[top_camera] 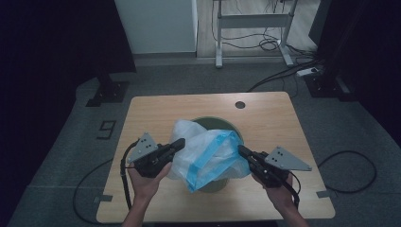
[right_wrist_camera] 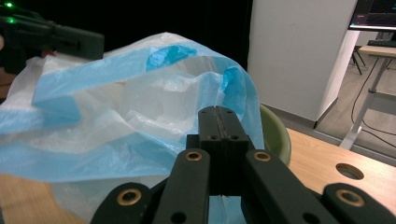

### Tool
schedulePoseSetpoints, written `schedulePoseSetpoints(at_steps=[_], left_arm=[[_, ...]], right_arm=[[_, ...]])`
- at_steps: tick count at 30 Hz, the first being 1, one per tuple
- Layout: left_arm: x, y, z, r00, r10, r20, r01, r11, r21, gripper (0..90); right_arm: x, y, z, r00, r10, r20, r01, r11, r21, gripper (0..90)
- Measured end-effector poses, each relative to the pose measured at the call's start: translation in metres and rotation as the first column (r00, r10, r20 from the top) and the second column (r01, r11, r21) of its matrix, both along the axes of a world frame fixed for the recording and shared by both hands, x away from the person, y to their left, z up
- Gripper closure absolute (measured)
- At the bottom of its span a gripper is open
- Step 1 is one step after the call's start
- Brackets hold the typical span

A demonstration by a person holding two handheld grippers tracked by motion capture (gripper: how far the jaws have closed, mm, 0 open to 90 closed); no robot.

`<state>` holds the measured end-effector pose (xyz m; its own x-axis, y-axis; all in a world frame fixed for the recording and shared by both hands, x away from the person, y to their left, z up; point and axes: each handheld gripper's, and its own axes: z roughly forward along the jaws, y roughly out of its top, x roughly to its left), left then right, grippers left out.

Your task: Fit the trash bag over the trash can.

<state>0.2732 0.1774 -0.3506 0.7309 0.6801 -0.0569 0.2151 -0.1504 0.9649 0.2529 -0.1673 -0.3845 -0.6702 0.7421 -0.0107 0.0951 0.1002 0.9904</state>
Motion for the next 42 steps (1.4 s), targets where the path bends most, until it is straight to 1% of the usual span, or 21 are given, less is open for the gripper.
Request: schedulePoseSetpoints(at_steps=[1, 2, 3, 4, 8, 9, 10, 12, 14, 15, 17, 18, 23, 24, 25, 29, 35, 38, 39, 40, 42], left_arm=[[0.001, 0.002, -0.001, 0.9999, 0.015, 0.004, -0.015, 0.9996, -0.025, 89.8], [0.001, 0.002, -0.001, 0.9999, 0.015, 0.004, -0.015, 0.9996, -0.025, 89.9], [0.003, 0.007, -0.003, 0.999, 0.044, 0.009, -0.044, 0.9969, -0.066, 89.9], [0.003, 0.007, -0.003, 0.999, 0.044, 0.009, -0.044, 0.9969, -0.066, 89.9], [0.004, 0.017, -0.005, 0.995, 0.098, 0.023, -0.094, 0.9887, -0.116, 89.9], [0.003, 0.022, -0.005, 0.9928, 0.117, 0.026, -0.112, 0.9835, -0.142, 89.9], [0.003, 0.022, -0.005, 0.9928, 0.117, 0.026, -0.112, 0.9835, -0.142, 89.9], [0.0, 0.027, -0.006, 0.9906, 0.132, 0.034, -0.125, 0.9784, -0.165, 90.0], [-0.002, 0.029, -0.007, 0.9905, 0.133, 0.035, -0.125, 0.9773, -0.171, 89.9], [-0.004, 0.031, -0.008, 0.9903, 0.134, 0.037, -0.125, 0.975, -0.184, 89.9], [-0.005, 0.033, -0.009, 0.9902, 0.134, 0.038, -0.125, 0.9744, -0.187, 89.9], [-0.005, 0.036, -0.009, 0.9916, 0.126, 0.03, -0.117, 0.9709, -0.209, 89.9], [-0.002, 0.039, -0.006, 0.9906, 0.131, 0.039, -0.118, 0.9636, -0.24, 89.9], [-0.002, 0.039, -0.006, 0.9906, 0.131, 0.039, -0.118, 0.9636, -0.24, 89.9], [0.001, 0.039, -0.005, 0.9902, 0.132, 0.045, -0.117, 0.9621, -0.246, 89.9], [0.01, 0.038, 0.0, 0.9891, 0.136, 0.056, -0.118, 0.9596, -0.256, 89.9], [0.024, 0.034, 0.005, 0.9873, 0.14, 0.075, -0.115, 0.9546, -0.275, 89.9], [0.024, 0.033, 0.002, 0.9886, 0.131, 0.076, -0.105, 0.9565, -0.272, 89.8], [0.02, 0.032, -0.002, 0.9889, 0.124, 0.082, -0.099, 0.9611, -0.258, 89.9], [0.02, 0.032, -0.002, 0.9889, 0.124, 0.082, -0.099, 0.9611, -0.258, 89.9], [0.014, 0.036, -0.013, 0.9914, 0.107, 0.075, -0.084, 0.9613, -0.262, 89.8]], right_arm=[[0.0, 0.0, -0.001, 1.0, -0.002, 0.001, 0.002, 1.0, -0.001, 89.0], [0.0, 0.0, -0.001, 1.0, -0.002, 0.001, 0.002, 1.0, -0.001, 89.0], [-0.002, -0.001, -0.003, 1.0, -0.004, 0.004, 0.004, 1.0, -0.006, 89.1], [-0.002, -0.001, -0.003, 1.0, -0.004, 0.004, 0.004, 1.0, -0.006, 89.1], [-0.005, -0.004, -0.007, 0.9999, -0.008, 0.007, 0.008, 1.0, -0.012, 89.1], [-0.009, -0.005, -0.009, 0.9999, -0.007, 0.008, 0.008, 1.0, -0.014, 89.1], [-0.009, -0.005, -0.009, 0.9999, -0.007, 0.008, 0.008, 1.0, -0.014, 89.1], [-0.021, -0.006, -0.014, 0.9995, -0.017, 0.028, 0.018, 0.999, -0.027, 89.1], [-0.025, -0.006, -0.017, 0.9992, -0.022, 0.033, 0.023, 0.999, -0.027, 89.0], [-0.032, -0.009, -0.021, 0.9986, -0.034, 0.04, 0.035, 0.999, -0.022, 89.1], [-0.037, -0.013, -0.024, 0.997, -0.054, 0.057, 0.055, 0.998, -0.028, 89.1], [-0.036, -0.016, -0.023, 0.9963, -0.064, 0.058, 0.065, 0.998, -0.024, 89.1], [-0.018, -0.026, -0.012, 0.9918, -0.112, 0.061, 0.114, 0.993, -0.033, 89.1], [-0.018, -0.026, -0.012, 0.9918, -0.112, 0.061, 0.114, 0.993, -0.033, 89.1], [-0.005, -0.028, -0.005, 0.9896, -0.131, 0.06, 0.133, 0.99, -0.038, 89.1], [0.019, -0.031, 0.01, 0.9833, -0.17, 0.065, 0.173, 0.984, -0.035, 89.1], [0.048, -0.03, 0.04, 0.9696, -0.219, 0.108, 0.225, 0.974, -0.041, 89.1], [0.05, -0.031, 0.048, 0.9669, -0.226, 0.118, 0.231, 0.973, -0.025, 89.1], [0.048, -0.032, 0.047, 0.9674, -0.223, 0.12, 0.227, 0.974, -0.02, 89.1], [0.048, -0.032, 0.047, 0.9674, -0.223, 0.12, 0.227, 0.974, -0.02, 89.1], [0.039, -0.035, 0.039, 0.9715, -0.208, 0.113, 0.211, 0.977, -0.009, 89.1]])
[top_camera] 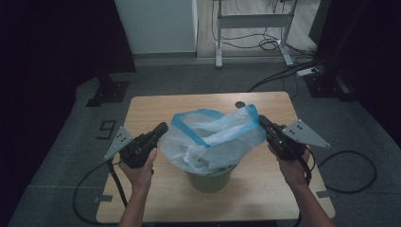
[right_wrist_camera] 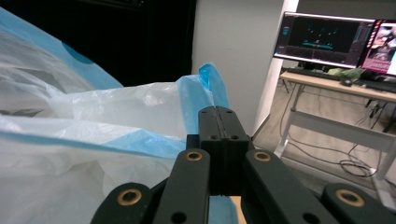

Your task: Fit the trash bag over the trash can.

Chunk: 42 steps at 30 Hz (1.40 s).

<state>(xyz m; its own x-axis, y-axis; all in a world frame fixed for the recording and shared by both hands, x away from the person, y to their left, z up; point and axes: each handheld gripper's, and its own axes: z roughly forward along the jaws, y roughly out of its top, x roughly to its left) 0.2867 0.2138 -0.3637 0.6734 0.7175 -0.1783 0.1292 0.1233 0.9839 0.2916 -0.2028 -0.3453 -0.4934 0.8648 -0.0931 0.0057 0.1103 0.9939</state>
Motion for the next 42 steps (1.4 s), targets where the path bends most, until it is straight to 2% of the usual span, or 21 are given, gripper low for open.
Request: schedulePoseSetpoints(at_steps=[2, 3, 7, 8, 12, 14, 16, 18, 19, 20, 23, 25, 28, 30, 32, 33, 34, 37, 38, 39, 42], left_arm=[[-0.004, 0.002, -0.005, 1.0, -0.003, -0.007, 0.003, 1.0, 0.003, 89.8], [-0.007, 0.004, -0.008, 0.9999, -0.005, -0.011, 0.005, 1.0, 0.006, 89.8], [-0.019, 0.012, -0.021, 0.9997, -0.013, -0.019, 0.013, 0.9999, -0.006, 89.8], [-0.024, 0.015, -0.028, 0.9997, -0.01, -0.023, 0.01, 0.9999, 0.006, 89.8], [-0.031, 0.02, -0.04, 0.9995, -0.018, -0.026, 0.018, 0.9997, -0.013, 89.8], [-0.037, 0.024, -0.052, 0.999, -0.03, -0.033, 0.029, 0.9995, -0.012, 89.8], [-0.037, 0.025, -0.056, 0.9987, -0.031, -0.042, 0.031, 0.9995, -0.011, 89.8], [-0.038, 0.027, -0.064, 0.9974, -0.043, -0.058, 0.042, 0.9989, -0.022, 89.8], [-0.04, 0.028, -0.072, 0.9964, -0.051, -0.068, 0.049, 0.9986, -0.021, 89.8], [-0.04, 0.028, -0.072, 0.9964, -0.051, -0.068, 0.049, 0.9986, -0.021, 89.8], [-0.046, 0.029, -0.087, 0.9946, -0.065, -0.08, 0.063, 0.9976, -0.027, 89.8], [-0.047, 0.029, -0.09, 0.9938, -0.067, -0.089, 0.064, 0.9975, -0.029, 89.8], [-0.048, 0.031, -0.099, 0.9919, -0.076, -0.102, 0.071, 0.9962, -0.049, 89.8], [-0.048, 0.033, -0.1, 0.9916, -0.081, -0.101, 0.078, 0.9962, -0.039, 89.8], [-0.048, 0.033, -0.1, 0.9921, -0.082, -0.096, 0.079, 0.9965, -0.028, 89.8], [-0.048, 0.033, -0.101, 0.9919, -0.08, -0.099, 0.078, 0.9967, -0.024, 89.8], [-0.047, 0.032, -0.102, 0.9915, -0.081, -0.102, 0.08, 0.9967, -0.019, 89.8], [-0.042, 0.031, -0.104, 0.9896, -0.078, -0.121, 0.078, 0.9969, -0.006, 89.8], [-0.038, 0.029, -0.104, 0.9873, -0.072, -0.142, 0.073, 0.9973, 0.004, 89.8], [-0.038, 0.029, -0.104, 0.9873, -0.072, -0.142, 0.073, 0.9973, 0.004, 89.8], [-0.033, 0.027, -0.104, 0.9845, -0.06, -0.165, 0.063, 0.9979, 0.015, 89.7]], right_arm=[[-0.004, -0.002, -0.004, 1.0, 0.007, -0.005, -0.007, 1.0, 0.007, 89.1], [-0.013, -0.006, -0.016, 0.9995, 0.021, -0.023, -0.02, 0.999, 0.028, 89.1], [-0.026, -0.009, -0.029, 0.9988, 0.037, -0.034, -0.035, 0.998, 0.046, 89.1], [-0.035, -0.01, -0.04, 0.9971, 0.06, -0.047, -0.057, 0.996, 0.069, 89.1], [-0.048, -0.007, -0.052, 0.9944, 0.089, -0.056, -0.085, 0.994, 0.071, 89.1], [-0.064, -0.009, -0.066, 0.9892, 0.126, -0.075, -0.118, 0.988, 0.097, 89.1], [-0.068, -0.009, -0.069, 0.9873, 0.136, -0.083, -0.127, 0.986, 0.107, 89.1], [-0.079, -0.009, -0.082, 0.9804, 0.163, -0.112, -0.151, 0.983, 0.107, 89.1], [-0.082, -0.009, -0.086, 0.9776, 0.171, -0.123, -0.157, 0.981, 0.113, 89.1], [-0.082, -0.009, -0.086, 0.9776, 0.171, -0.123, -0.157, 0.981, 0.113, 89.1], [-0.093, -0.011, -0.097, 0.9704, 0.195, -0.143, -0.174, 0.974, 0.146, 89.2], [-0.096, -0.01, -0.1, 0.9659, 0.209, -0.153, -0.183, 0.969, 0.165, 89.1], [-0.099, -0.006, -0.104, 0.9626, 0.218, -0.161, -0.195, 0.969, 0.149, 89.2], [-0.101, -0.005, -0.108, 0.9603, 0.223, -0.167, -0.202, 0.97, 0.137, 89.2], [-0.102, -0.006, -0.114, 0.9562, 0.229, -0.182, -0.205, 0.969, 0.141, 89.2], [-0.101, -0.006, -0.119, 0.9507, 0.236, -0.201, -0.208, 0.966, 0.153, 89.2], [-0.101, -0.006, -0.119, 0.9507, 0.236, -0.201, -0.208, 0.966, 0.153, 89.2], [-0.099, -0.002, -0.126, 0.9454, 0.239, -0.222, -0.212, 0.967, 0.138, 89.2], [-0.095, 0.0, -0.129, 0.9416, 0.239, -0.237, -0.212, 0.968, 0.135, 89.2], [-0.091, 0.001, -0.131, 0.9382, 0.24, -0.249, -0.211, 0.968, 0.136, 89.2], [-0.087, 0.002, -0.135, 0.9357, 0.236, -0.262, -0.208, 0.969, 0.13, 89.2]])
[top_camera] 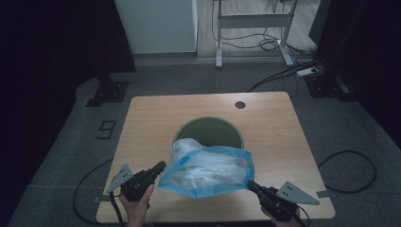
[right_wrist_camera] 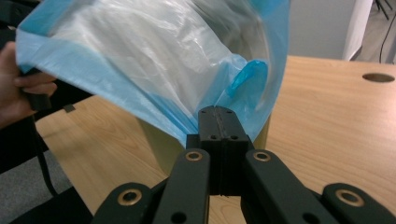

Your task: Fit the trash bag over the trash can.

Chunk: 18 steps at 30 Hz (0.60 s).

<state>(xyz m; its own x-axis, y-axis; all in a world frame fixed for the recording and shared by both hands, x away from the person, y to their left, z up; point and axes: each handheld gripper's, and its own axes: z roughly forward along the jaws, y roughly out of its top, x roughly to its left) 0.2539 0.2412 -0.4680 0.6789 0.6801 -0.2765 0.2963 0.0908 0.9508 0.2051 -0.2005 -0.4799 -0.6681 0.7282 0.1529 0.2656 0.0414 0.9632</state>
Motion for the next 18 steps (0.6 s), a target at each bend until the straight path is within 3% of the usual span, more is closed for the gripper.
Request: schedulePoseSetpoints(at_steps=[6, 8, 13, 14, 17, 18], left_arm=[[0.004, 0.002, 0.001, 0.9996, 0.018, -0.024, -0.018, 0.9997, -0.015, 89.7], [0.001, 0.005, 0.006, 0.9998, 0.0, -0.02, -0.001, 0.9994, -0.033, 82.7], [-0.01, 0.012, 0.02, 1.0, 0.007, 0.003, -0.007, 0.9988, -0.049, 54.3], [-0.013, 0.015, 0.024, 0.9999, 0.007, 0.008, -0.007, 0.9985, -0.054, 54.3], [-0.023, 0.02, 0.042, 0.999, -0.028, 0.035, 0.03, 0.9973, -0.067, 43.2], [-0.023, 0.02, 0.042, 0.999, -0.028, 0.035, 0.03, 0.9973, -0.067, 42.5]], right_arm=[[0.011, 0.003, -0.009, 0.9993, -0.022, -0.031, 0.021, 1.0, -0.023, 89.2], [0.013, 0.002, -0.005, 0.9991, -0.034, -0.024, 0.033, 0.999, -0.018, 89.1], [0.01, 0.002, 0.004, 0.9989, -0.046, 0.006, 0.046, 0.999, -0.025, 89.0], [0.01, 0.002, 0.004, 0.9989, -0.046, 0.006, 0.046, 0.999, -0.025, 89.0], [0.009, 0.001, 0.009, 0.9982, -0.056, 0.023, 0.056, 0.998, -0.038, 89.0], [0.009, 0.001, 0.009, 0.9982, -0.056, 0.023, 0.056, 0.998, -0.038, 89.0]])
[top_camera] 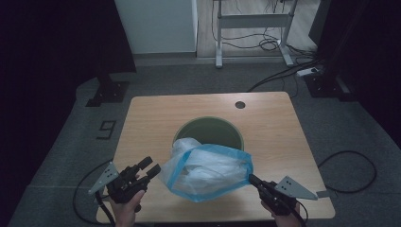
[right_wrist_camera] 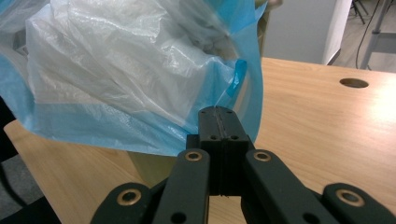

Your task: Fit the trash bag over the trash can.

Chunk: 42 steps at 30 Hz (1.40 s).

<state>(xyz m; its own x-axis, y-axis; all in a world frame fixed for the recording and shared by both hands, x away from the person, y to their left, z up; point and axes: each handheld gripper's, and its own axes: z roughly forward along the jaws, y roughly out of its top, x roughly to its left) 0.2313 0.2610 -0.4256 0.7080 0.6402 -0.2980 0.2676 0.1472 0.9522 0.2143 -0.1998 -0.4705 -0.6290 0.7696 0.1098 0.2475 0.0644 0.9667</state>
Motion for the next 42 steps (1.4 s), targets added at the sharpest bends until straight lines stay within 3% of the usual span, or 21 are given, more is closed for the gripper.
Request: schedulePoseSetpoints(at_steps=[2, 8, 18, 19, 20, 22, 23, 24, 25, 26, 27, 28, 29, 30, 33, 34, 35, 38, 39, 40, 42], left_arm=[[-0.004, -0.002, 0.008, 0.9997, -0.016, 0.017, 0.016, 0.9999, 0.004, 41.4], [-0.007, -0.023, 0.028, 0.9975, -0.059, 0.039, 0.055, 0.9936, 0.098, 34.0], [0.002, -0.061, 0.047, 0.9989, -0.047, 0.005, 0.045, 0.9752, 0.217, 19.5], [0.005, -0.071, 0.052, 0.9988, -0.048, -0.011, 0.049, 0.9669, 0.25, 16.7], [0.005, -0.071, 0.052, 0.9988, -0.048, -0.011, 0.049, 0.9669, 0.25, 16.2], [0.009, -0.082, 0.057, 0.9991, -0.038, -0.019, 0.042, 0.9505, 0.308, 16.8], [0.013, -0.092, 0.059, 0.9989, -0.042, -0.023, 0.047, 0.9262, 0.374, 19.4], [0.013, -0.092, 0.059, 0.9989, -0.042, -0.023, 0.047, 0.9262, 0.374, 28.2], [0.015, -0.097, 0.058, 0.9992, -0.038, -0.016, 0.041, 0.9077, 0.418, 28.2], [0.017, -0.099, 0.057, 0.9996, -0.023, -0.013, 0.027, 0.8967, 0.442, 50.6], [0.02, -0.101, 0.056, 0.9996, -0.019, -0.021, 0.027, 0.8884, 0.458, 59.9], [0.023, -0.101, 0.054, 0.9991, -0.027, -0.032, 0.039, 0.8879, 0.458, 59.9], [0.027, -0.1, 0.051, 0.9979, -0.039, -0.051, 0.057, 0.8954, 0.442, 74.1], [0.027, -0.1, 0.051, 0.9979, -0.039, -0.051, 0.057, 0.8954, 0.442, 78.5], [0.03, -0.097, 0.048, 0.9977, -0.036, -0.058, 0.057, 0.9052, 0.421, 87.9], [0.03, -0.095, 0.048, 0.9984, -0.031, -0.046, 0.047, 0.9156, 0.399, 88.3], [0.03, -0.095, 0.048, 0.9984, -0.031, -0.046, 0.047, 0.9156, 0.399, 88.7], [0.028, -0.09, 0.051, 0.9996, -0.019, -0.021, 0.025, 0.935, 0.354, 89.0], [0.029, -0.089, 0.052, 0.9995, -0.023, -0.023, 0.029, 0.9408, 0.338, 89.1], [0.029, -0.086, 0.054, 0.9996, -0.019, -0.019, 0.025, 0.9452, 0.326, 89.2], [0.03, -0.084, 0.055, 0.9998, -0.013, -0.017, 0.018, 0.9489, 0.315, 89.3]], right_arm=[[0.001, 0.0, 0.001, 1.0, -0.001, -0.002, 0.001, 1.0, -0.004, 89.0], [0.001, 0.001, 0.003, 1.0, -0.004, 0.006, 0.004, 1.0, -0.008, 88.9], [0.0, 0.002, 0.002, 1.0, -0.001, 0.008, 0.001, 1.0, -0.016, 88.8], [0.0, 0.002, 0.002, 1.0, -0.003, 0.009, 0.003, 1.0, -0.016, 88.7], [0.0, 0.002, 0.002, 1.0, -0.003, 0.009, 0.003, 1.0, -0.016, 88.7], [0.0, 0.002, 0.001, 1.0, -0.005, 0.008, 0.005, 1.0, -0.011, 88.5], [0.0, 0.002, 0.001, 0.9999, -0.005, 0.009, 0.005, 1.0, -0.011, 88.2], [0.0, 0.002, 0.001, 0.9999, -0.005, 0.009, 0.005, 1.0, -0.011, 88.2], [0.0, 0.002, 0.001, 0.9999, -0.006, 0.01, 0.006, 1.0, -0.009, 87.8], [-0.001, 0.001, 0.001, 0.9999, -0.008, 0.013, 0.009, 1.0, -0.006, 87.2], [-0.002, 0.001, 0.001, 0.9999, -0.01, 0.014, 0.01, 1.0, -0.005, 87.2], [-0.002, 0.001, 0.001, 0.9999, -0.01, 0.014, 0.01, 1.0, -0.005, 87.2], [-0.003, 0.001, 0.0, 0.9998, -0.005, 0.017, 0.005, 1.0, -0.003, 87.2], [-0.003, 0.001, 0.0, 0.9998, -0.005, 0.017, 0.005, 1.0, -0.003, 87.2], [-0.009, -0.001, -0.001, 0.9997, 0.001, 0.026, -0.001, 1.0, -0.01, 86.7], [-0.01, -0.001, 0.0, 0.9996, 0.003, 0.027, -0.003, 1.0, -0.01, 86.2], [-0.01, -0.001, 0.0, 0.9996, 0.003, 0.027, -0.003, 1.0, -0.01, 86.2], [-0.015, -0.001, 0.001, 0.9994, 0.006, 0.033, -0.005, 1.0, -0.027, 81.1], [-0.016, 0.0, 0.002, 0.9992, 0.008, 0.039, -0.007, 0.999, -0.035, 78.1], [-0.02, 0.0, 0.006, 0.9989, 0.01, 0.045, -0.008, 0.999, -0.031, 69.3], [-0.024, 0.0, 0.011, 0.9982, 0.004, 0.06, -0.003, 1.0, -0.018, 62.0]])
